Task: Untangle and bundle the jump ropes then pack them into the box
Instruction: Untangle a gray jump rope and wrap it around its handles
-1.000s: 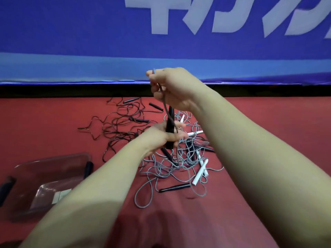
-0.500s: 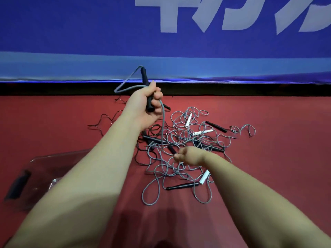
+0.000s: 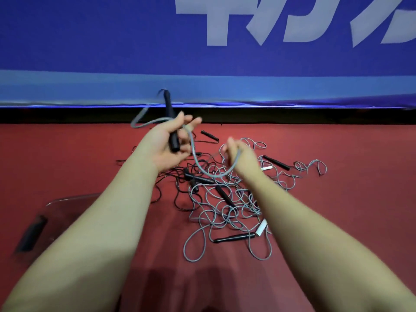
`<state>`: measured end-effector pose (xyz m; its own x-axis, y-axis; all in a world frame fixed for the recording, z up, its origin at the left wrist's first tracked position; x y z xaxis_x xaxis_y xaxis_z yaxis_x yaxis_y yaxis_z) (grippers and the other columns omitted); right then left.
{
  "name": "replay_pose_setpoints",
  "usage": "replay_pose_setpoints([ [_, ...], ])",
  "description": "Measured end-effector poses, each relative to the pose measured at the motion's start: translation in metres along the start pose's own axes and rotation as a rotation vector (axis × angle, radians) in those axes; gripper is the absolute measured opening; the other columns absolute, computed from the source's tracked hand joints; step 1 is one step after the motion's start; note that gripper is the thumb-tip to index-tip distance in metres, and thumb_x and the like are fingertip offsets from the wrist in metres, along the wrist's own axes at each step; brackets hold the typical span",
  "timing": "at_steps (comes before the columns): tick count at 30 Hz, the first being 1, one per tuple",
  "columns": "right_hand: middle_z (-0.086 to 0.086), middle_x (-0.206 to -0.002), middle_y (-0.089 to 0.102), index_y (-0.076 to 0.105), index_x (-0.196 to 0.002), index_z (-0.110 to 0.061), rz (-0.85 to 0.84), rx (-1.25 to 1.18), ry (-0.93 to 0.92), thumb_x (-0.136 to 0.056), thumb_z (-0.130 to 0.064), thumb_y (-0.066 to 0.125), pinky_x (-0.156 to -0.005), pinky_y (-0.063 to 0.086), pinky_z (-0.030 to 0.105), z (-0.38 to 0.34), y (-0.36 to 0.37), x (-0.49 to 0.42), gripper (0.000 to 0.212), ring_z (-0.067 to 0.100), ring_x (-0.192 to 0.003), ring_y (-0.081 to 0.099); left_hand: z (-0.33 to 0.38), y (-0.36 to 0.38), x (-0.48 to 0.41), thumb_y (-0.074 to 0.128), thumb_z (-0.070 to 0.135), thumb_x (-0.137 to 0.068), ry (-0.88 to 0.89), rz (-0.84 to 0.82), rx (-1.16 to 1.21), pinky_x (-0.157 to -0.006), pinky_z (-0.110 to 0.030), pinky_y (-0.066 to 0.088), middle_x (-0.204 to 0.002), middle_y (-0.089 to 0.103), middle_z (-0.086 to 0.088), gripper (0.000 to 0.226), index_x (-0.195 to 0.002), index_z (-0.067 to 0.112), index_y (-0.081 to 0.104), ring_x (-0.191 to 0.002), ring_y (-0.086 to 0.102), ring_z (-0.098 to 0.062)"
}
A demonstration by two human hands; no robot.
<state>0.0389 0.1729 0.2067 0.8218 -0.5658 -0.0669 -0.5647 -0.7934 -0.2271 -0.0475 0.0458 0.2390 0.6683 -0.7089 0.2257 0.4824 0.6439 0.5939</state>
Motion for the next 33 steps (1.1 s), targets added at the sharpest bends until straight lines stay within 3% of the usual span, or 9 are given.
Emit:
replay_pose_setpoints([
  [3,-0.003,-0.064,0.044,0.049,-0.071,-0.018,0.033,-0.027,-0.25,-0.102,-0.026,0.037,-0.058,0.034,0.02,-0.09,-0.029,-0.003,0.034,0.01,-0.061,0.042,-0.024,-0.05,-0.008,0.047,0.021,-0.097,-0.001,0.126,-0.118,-0.04,-0.012,0.029,-0.106,0.067,0.006,0.016,-0.102,0.023,0.062,-0.042,0.046,0.002],
  [7,-0.008,-0.067,0.051,0.052,-0.069,-0.02,-0.131,0.09,-0.461,-0.1,-0.026,0.043,-0.068,0.04,0.013,-0.17,-0.007,0.015,0.033,0.003,-0.064,0.048,-0.062,-0.036,-0.013,0.054,0.009,-0.092,0.039,0.101,-0.387,-0.045,-0.013,0.037,-0.087,0.06,0.008,0.033,-0.123,0.019,0.059,-0.062,0.053,-0.007],
  [12,-0.003,-0.067,0.046,0.055,-0.071,-0.018,-0.241,-0.126,-0.355,-0.099,-0.026,0.046,-0.075,0.049,0.039,-0.156,0.022,0.014,0.03,0.013,-0.065,0.046,-0.084,0.0,-0.022,0.067,0.017,-0.073,0.043,-0.076,-0.535,-0.104,-0.038,0.037,-0.113,0.067,-0.011,0.043,-0.115,0.011,0.061,-0.113,0.059,-0.023],
  [15,-0.002,-0.066,0.047,0.055,-0.081,-0.016,-0.117,-0.377,-0.278,-0.099,-0.017,0.044,-0.069,0.047,0.03,-0.143,0.001,0.0,0.022,0.013,-0.064,0.05,-0.108,0.001,-0.009,0.051,0.022,-0.091,-0.106,-0.194,-0.411,-0.078,-0.038,0.049,-0.055,0.057,-0.006,0.017,-0.084,0.007,0.057,-0.057,0.063,-0.02],
  [18,0.001,-0.081,0.054,0.047,-0.114,-0.017,-0.01,-0.48,-0.14,-0.093,0.005,0.042,-0.077,0.049,0.026,-0.096,-0.026,-0.025,0.031,0.011,-0.079,0.056,-0.11,0.0,0.003,0.049,0.03,-0.085,-0.207,-0.197,-0.073,-0.046,-0.023,0.049,-0.045,0.03,0.004,0.023,-0.07,0.015,0.041,-0.037,0.034,-0.008],
  [21,0.005,-0.084,0.053,0.021,-0.145,-0.012,-0.017,-0.164,0.225,-0.091,0.005,0.04,-0.062,0.041,0.025,0.018,-0.026,-0.021,0.059,0.013,-0.069,0.049,-0.082,0.005,-0.004,0.053,0.028,-0.082,-0.195,-0.152,0.153,-0.036,-0.013,0.034,-0.046,0.028,0.005,0.024,-0.066,0.015,0.041,-0.037,0.029,-0.005],
  [27,0.008,-0.131,0.053,0.048,-0.132,-0.01,-0.869,0.975,0.327,-0.095,-0.014,0.044,-0.086,0.044,0.019,0.165,0.043,0.06,0.038,0.024,-0.106,0.057,-0.048,0.035,-0.013,0.054,0.014,-0.079,-0.164,-0.14,0.376,-0.036,-0.012,0.034,-0.046,0.029,0.004,0.021,-0.065,0.012,0.039,-0.039,0.029,-0.005],
  [30,0.02,-0.13,0.054,0.052,-0.126,0.001,-0.669,1.195,0.218,-0.102,-0.019,0.033,-0.092,0.04,0.03,0.151,0.021,0.042,0.036,0.032,-0.117,0.053,-0.039,0.015,-0.019,0.044,0.011,-0.087,-0.155,-0.096,0.259,-0.038,-0.01,0.03,-0.045,0.03,0.006,0.019,-0.068,0.013,0.041,-0.038,0.03,-0.004],
  [33,0.019,-0.091,0.069,0.059,-0.09,0.002,-0.138,0.479,0.285,-0.103,-0.024,0.033,-0.075,0.048,0.033,0.088,-0.025,0.001,0.039,0.033,-0.087,0.065,-0.044,-0.026,-0.02,0.036,0.011,-0.089,-0.16,-0.011,-0.042,-0.038,-0.011,0.023,-0.049,0.035,0.006,0.021,-0.07,0.018,0.039,-0.038,0.033,-0.004],
])
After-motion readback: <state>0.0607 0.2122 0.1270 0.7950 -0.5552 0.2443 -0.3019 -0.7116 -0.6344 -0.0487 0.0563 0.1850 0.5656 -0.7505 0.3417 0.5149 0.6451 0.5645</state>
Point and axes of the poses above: each hand's wrist, its own x-axis away from the middle knuckle, its own y-axis out of the palm, z = x × y, the point moved 8 cm from there along -x, towards the middle knuckle
